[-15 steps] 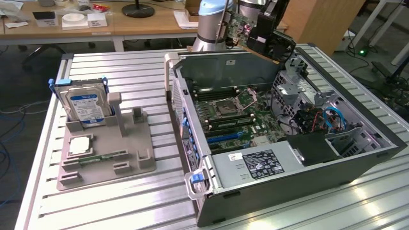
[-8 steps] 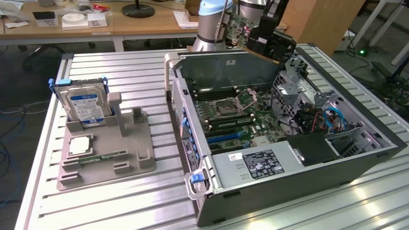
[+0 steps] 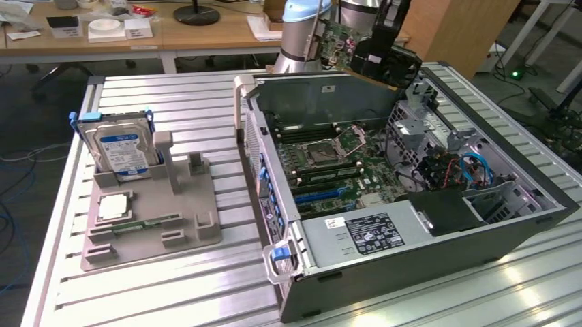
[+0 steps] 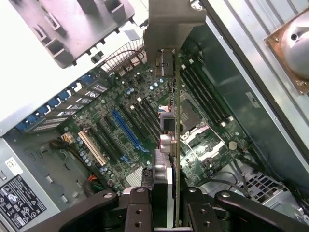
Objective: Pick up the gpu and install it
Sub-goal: 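Insert the gpu into the slot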
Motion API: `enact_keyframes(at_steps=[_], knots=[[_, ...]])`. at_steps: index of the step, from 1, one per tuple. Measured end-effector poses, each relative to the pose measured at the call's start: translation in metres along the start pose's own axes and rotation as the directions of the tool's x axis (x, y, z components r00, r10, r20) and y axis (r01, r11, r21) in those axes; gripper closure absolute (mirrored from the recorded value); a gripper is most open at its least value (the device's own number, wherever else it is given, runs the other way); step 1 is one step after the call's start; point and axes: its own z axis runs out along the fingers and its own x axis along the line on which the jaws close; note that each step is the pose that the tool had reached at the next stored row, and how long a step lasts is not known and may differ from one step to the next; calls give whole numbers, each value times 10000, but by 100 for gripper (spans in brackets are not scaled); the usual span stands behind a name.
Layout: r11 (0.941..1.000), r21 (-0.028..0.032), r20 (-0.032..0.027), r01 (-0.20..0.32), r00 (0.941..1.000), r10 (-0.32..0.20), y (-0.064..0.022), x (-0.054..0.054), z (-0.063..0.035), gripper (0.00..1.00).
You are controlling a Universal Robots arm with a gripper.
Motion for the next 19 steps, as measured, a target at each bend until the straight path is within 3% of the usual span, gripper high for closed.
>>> enact_keyframes(at_steps=[9, 10, 17, 19], knots=[[9929, -24, -40, 1187, 9929, -1187, -5, 17, 0, 72], [9874, -33, -54, 1580, 9874, -1580, -6, 20, 0, 72], [9703, -51, -77, 2418, 9703, -2418, -8, 23, 2, 72], [9639, -14, -66, 2662, 9639, -2662, -10, 26, 6, 72]])
